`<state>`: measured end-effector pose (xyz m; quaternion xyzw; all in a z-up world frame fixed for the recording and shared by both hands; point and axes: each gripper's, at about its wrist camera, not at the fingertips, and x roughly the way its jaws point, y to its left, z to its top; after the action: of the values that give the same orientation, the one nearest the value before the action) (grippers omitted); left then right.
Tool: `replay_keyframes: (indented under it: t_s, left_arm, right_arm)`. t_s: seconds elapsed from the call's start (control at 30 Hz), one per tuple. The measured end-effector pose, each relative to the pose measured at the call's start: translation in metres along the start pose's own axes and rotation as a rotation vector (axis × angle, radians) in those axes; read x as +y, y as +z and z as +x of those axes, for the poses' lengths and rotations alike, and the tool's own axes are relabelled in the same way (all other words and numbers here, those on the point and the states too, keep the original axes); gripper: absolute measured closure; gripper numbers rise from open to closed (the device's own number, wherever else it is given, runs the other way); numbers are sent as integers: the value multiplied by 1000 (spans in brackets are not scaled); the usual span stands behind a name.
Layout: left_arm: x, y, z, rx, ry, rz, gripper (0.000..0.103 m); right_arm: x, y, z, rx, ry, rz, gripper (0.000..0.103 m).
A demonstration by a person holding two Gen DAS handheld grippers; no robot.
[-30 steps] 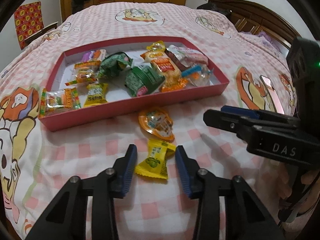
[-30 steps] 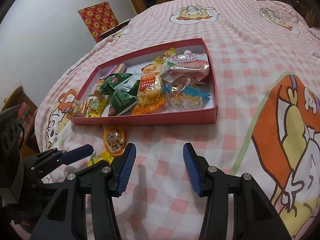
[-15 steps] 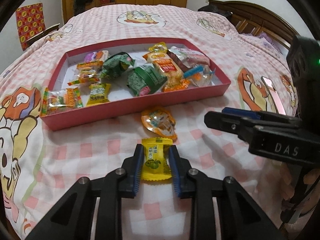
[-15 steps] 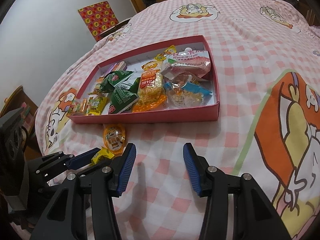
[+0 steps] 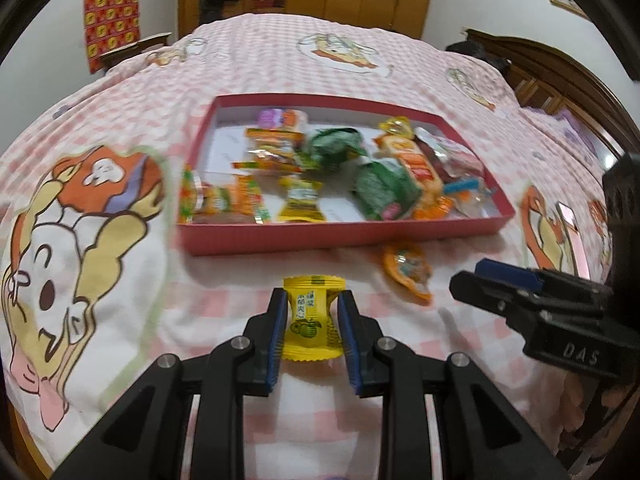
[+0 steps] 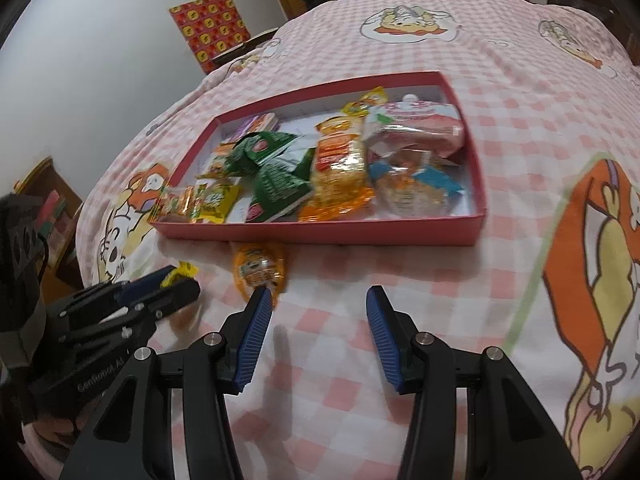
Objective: Organize snacks
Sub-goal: 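Close left tool on the yellow candy while right tool approaches the orange jelly cup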
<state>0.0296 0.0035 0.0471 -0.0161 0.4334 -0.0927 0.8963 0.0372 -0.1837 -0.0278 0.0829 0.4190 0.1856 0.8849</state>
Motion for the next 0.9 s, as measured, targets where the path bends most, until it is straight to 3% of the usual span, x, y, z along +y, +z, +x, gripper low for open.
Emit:
replay_keyframes:
  t_s: [0.63,0.73,0.9]
  left_arm:
    - [27,-4,2,-1,-7,-70,76]
    - [27,-4,2,-1,-6,-69,76]
    - [27,-3,2,-2,-6,-68,76]
  right_arm:
    - [41,13,38,28,-22,-121,53]
    - [42,13,41,24,-34,-134,64]
    - [40,12,40,19,-25,-134,65]
